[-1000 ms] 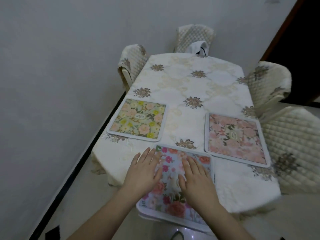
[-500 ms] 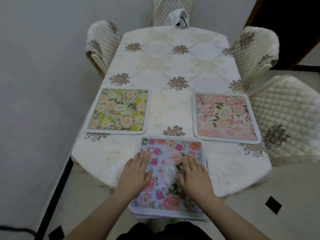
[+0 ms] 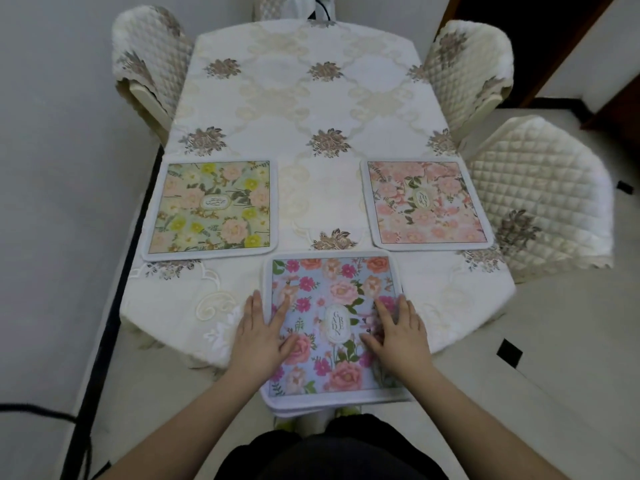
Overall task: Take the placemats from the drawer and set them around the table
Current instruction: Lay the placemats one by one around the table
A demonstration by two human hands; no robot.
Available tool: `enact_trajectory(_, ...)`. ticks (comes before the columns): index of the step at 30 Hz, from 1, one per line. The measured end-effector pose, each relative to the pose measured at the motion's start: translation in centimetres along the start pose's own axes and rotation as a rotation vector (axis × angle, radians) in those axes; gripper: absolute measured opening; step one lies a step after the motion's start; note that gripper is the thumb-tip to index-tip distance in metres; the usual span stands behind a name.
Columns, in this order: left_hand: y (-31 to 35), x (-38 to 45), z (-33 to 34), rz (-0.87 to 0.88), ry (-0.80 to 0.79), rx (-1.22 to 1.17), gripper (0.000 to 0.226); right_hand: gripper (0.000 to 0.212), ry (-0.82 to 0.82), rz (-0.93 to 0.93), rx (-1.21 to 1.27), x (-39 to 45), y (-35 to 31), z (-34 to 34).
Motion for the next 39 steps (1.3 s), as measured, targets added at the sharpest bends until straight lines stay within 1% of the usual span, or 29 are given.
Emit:
enact_trajectory(2,0.0,-0.4,-0.1,-0.050,-0.014,-0.038,0.101,0.081,-0.019,0.034,0.058,-0.2,0.5,0.1)
enact_trajectory(4,0.0,-0.6,0.0,-0.066,-0.027,-0.055,0.102,0.081,-0.022,0.046,0.112,-0.3,0.7,0.1)
enact_trajectory(6,0.1,-0.8,-0.1,-0.070,-0.023,-0.085,0.098,0.079,-0.009,0.059,0.151,-0.1,0.8,0.0)
enact_trajectory(9,0.2,-0.9,-0.4,-0.068,-0.003,-0.148,0.083,0.072,0.038,0.093,0.273,-0.1,0.7,-0.4)
enact_trajectory(12,0.1,-1.1,-0.9,-0.053,0.038,-0.227,0.080,0.068,0.078,0.115,0.381,-0.2,0.6,-1.0)
enact_trajectory(14,0.1,-1.4,-1.3,-0.025,0.097,-0.282,0.079,0.066,0.120,0.113,0.459,-0.3,0.5,-1.4)
enact_trajectory(17,0.2,-2.0,-2.4,0.043,0.181,-0.405,0.080,0.060,0.197,0.084,0.720,-1.0,0.2,-2.4)
enact_trajectory(18,0.3,-2.2,-2.6,0.052,0.183,-0.487,0.081,0.058,0.222,0.089,0.795,-1.3,0.2,-2.8)
enact_trajectory(20,0.2,-2.6,-3.0,0.023,0.145,-0.750,0.084,0.056,0.272,0.124,0.871,-1.8,0.4,-3.5)
enact_trajectory(23,-0.6,-2.7,-2.6,-0.152,0.053,-1.208,0.090,0.055,0.330,0.173,0.974,-2.2,1.2,-4.3)
enact_trajectory(25,-1.2,-2.4,-1.8,-0.295,-0.033,-1.490,0.089,0.055,0.275,0.232,1.012,-2.1,1.8,-4.0)
enact_trajectory(26,-1.5,-2.2,-1.4,-0.338,-0.084,-1.559,0.086,0.052,0.214,0.263,1.012,-2.0,2.1,-3.5)
enact_trajectory(28,-1.6,-2.1,-1.3,-0.337,-0.148,-1.527,0.076,0.045,0.111,0.290,1.000,-2.0,2.3,-2.5)
enact_trajectory(29,-1.6,-2.0,-1.5,-0.316,-0.154,-1.477,0.070,0.043,0.095,0.290,0.988,-2.1,2.3,-2.1)
enact_trajectory(33,-1.6,-1.9,-2.9,-0.274,-0.067,-1.345,0.055,0.045,0.138,0.268,0.986,-3.0,2.1,-1.9)
enact_trajectory(36,-2.0,-1.7,-4.4,-0.209,0.002,-1.275,0.057,0.045,0.182,0.245,1.037,-4.0,1.5,-2.3)
enact_trajectory(39,-2.3,-1.4,-6.2,-0.149,0.014,-1.198,0.059,0.042,0.242,0.246,1.130,-5.4,1.4,-3.0)
Point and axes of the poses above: each hand's wrist, its own x-axis towards the middle knuckle, its own z-axis out of the palm, y = z × x, the point moved 6 cm from there along x, towards the middle knuckle, and after that the axes turned 7 degrees about x, right-handed, at the moved point
